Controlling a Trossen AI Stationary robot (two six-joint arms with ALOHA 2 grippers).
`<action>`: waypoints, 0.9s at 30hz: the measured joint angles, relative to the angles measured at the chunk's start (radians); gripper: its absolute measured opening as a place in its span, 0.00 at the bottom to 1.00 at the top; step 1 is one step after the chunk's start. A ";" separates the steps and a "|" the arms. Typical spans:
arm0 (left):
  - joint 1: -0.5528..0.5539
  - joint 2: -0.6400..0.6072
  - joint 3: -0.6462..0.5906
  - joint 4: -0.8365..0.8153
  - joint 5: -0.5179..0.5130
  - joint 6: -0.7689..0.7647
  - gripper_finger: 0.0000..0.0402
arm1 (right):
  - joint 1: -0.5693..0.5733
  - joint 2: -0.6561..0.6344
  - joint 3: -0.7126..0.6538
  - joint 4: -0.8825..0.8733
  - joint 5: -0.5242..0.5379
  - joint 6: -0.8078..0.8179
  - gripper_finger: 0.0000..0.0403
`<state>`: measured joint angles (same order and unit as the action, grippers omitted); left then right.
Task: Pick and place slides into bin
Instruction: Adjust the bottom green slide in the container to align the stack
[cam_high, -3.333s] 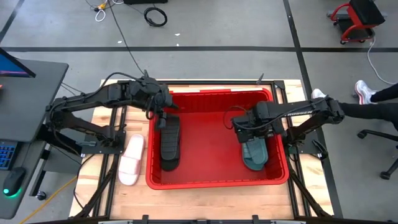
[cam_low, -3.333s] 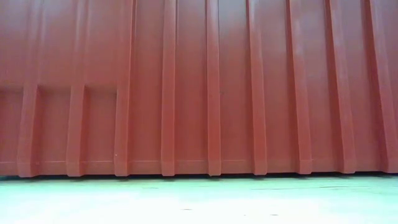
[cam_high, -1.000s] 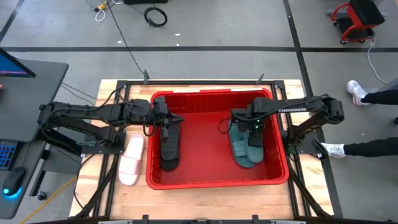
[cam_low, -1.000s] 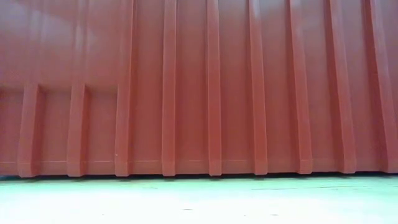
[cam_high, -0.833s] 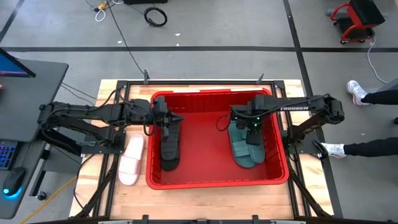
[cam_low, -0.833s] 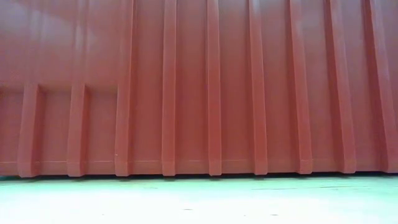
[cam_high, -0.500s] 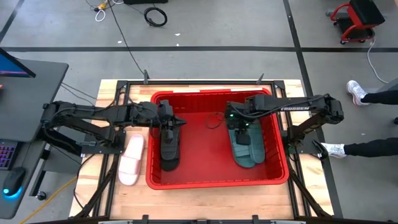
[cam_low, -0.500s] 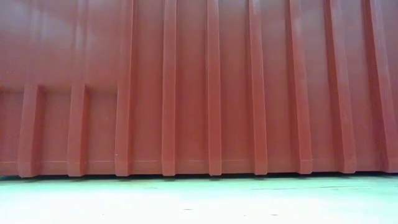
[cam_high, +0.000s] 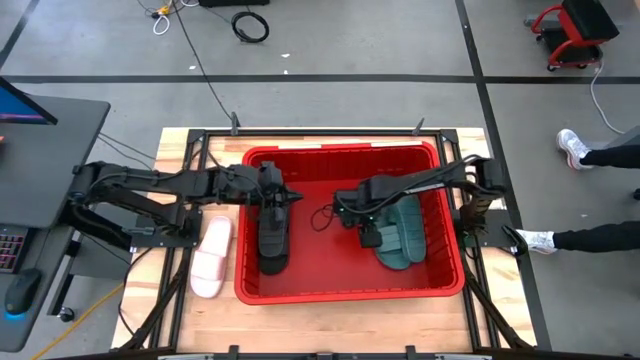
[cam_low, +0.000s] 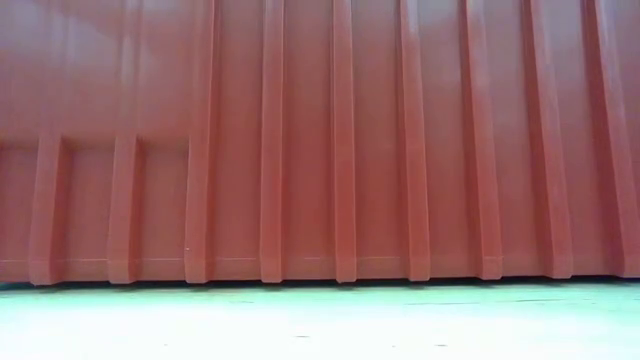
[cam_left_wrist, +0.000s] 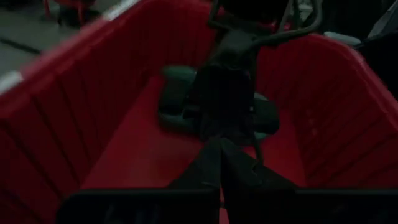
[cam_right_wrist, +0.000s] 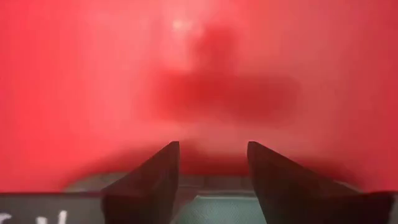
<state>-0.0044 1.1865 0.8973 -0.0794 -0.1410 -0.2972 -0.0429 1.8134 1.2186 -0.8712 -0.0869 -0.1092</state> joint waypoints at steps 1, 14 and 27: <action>0.000 0.009 0.000 -0.011 0.000 -0.009 0.02 | 0.000 0.009 0.000 -0.010 0.004 0.000 0.48; -0.025 0.087 -0.001 -0.336 0.012 -0.059 0.01 | -0.007 0.025 -0.024 -0.047 0.010 0.113 0.48; -0.063 0.078 0.003 -0.547 0.020 0.008 0.02 | -0.022 -0.032 -0.033 -0.249 0.084 0.131 0.48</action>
<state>-0.0675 1.2640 0.8999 -0.6264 -0.1211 -0.2890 -0.0650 1.7811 1.1856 -1.1199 -0.0033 0.0214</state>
